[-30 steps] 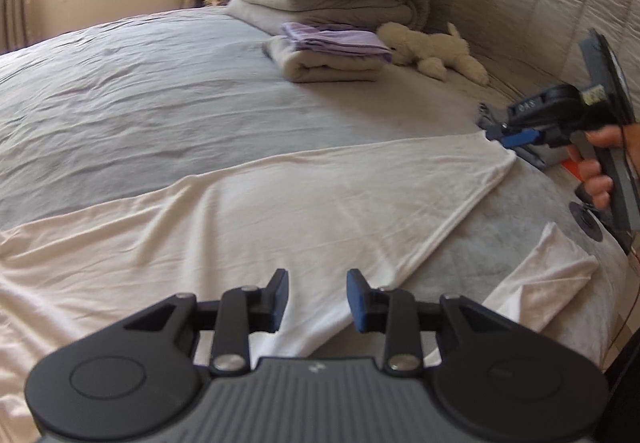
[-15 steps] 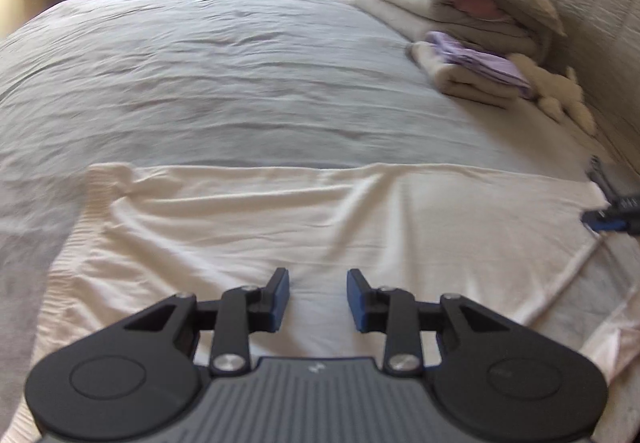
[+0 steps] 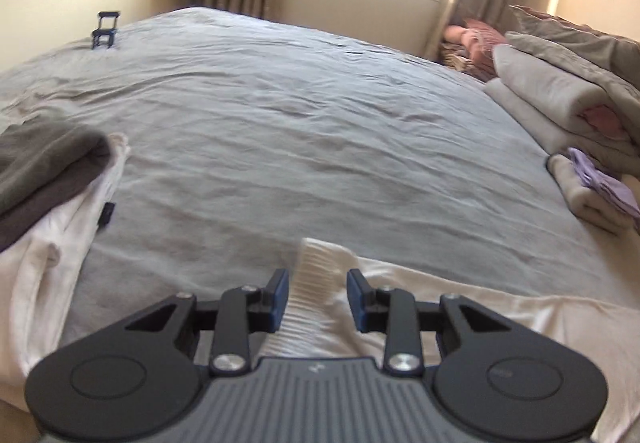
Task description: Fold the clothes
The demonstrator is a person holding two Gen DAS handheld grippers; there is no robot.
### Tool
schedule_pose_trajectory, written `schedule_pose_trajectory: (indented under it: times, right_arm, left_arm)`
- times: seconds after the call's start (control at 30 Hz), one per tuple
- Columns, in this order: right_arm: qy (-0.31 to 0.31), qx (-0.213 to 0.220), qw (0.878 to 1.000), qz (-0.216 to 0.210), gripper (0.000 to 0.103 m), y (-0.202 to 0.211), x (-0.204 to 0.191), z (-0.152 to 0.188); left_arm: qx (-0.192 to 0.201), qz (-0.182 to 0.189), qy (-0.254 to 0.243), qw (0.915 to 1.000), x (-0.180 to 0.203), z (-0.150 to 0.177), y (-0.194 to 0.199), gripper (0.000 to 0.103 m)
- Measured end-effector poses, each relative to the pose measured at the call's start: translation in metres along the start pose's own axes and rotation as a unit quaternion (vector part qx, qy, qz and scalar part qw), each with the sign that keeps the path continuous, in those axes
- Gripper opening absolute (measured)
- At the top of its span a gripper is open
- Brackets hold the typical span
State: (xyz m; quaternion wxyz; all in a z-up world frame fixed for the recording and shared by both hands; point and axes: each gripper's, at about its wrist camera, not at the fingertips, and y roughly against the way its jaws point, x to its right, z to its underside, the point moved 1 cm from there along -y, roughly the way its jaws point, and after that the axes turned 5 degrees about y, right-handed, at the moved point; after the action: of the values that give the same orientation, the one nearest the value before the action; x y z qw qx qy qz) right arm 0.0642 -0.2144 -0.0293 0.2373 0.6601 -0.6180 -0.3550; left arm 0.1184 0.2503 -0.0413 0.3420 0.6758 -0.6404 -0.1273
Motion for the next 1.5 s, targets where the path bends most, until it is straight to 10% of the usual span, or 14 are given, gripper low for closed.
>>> schedule_pose_trajectory:
  times: [0.23,0.37,0.63,0.87,1.5]
  right_arm:
    - [0.037,0.019,0.998,-0.038,0.035,-0.006,-0.036,0.0]
    - [0.09,0.028,0.993,-0.069,0.035,-0.01,-0.073,0.006]
    - [0.17,0.033,0.979,-0.106,0.035,-0.028,-0.132,0.019]
    - [0.211,0.039,0.97,-0.112,0.035,-0.03,-0.153,0.031]
    - [0.2,0.036,0.972,-0.117,0.035,-0.029,-0.153,0.033]
  left_arm:
    - [0.0,0.035,0.045,0.9984,-0.023,-0.003,-0.017,0.031]
    - [0.0,0.056,0.06,0.9966,-0.022,-0.005,-0.024,0.012]
    - [0.052,-0.022,0.025,0.9981,-0.017,-0.005,-0.023,0.0]
    - [0.018,0.04,0.072,0.9964,-0.029,-0.007,-0.025,0.037]
    - [-0.016,0.176,0.16,0.9711,-0.041,-0.01,-0.033,0.044]
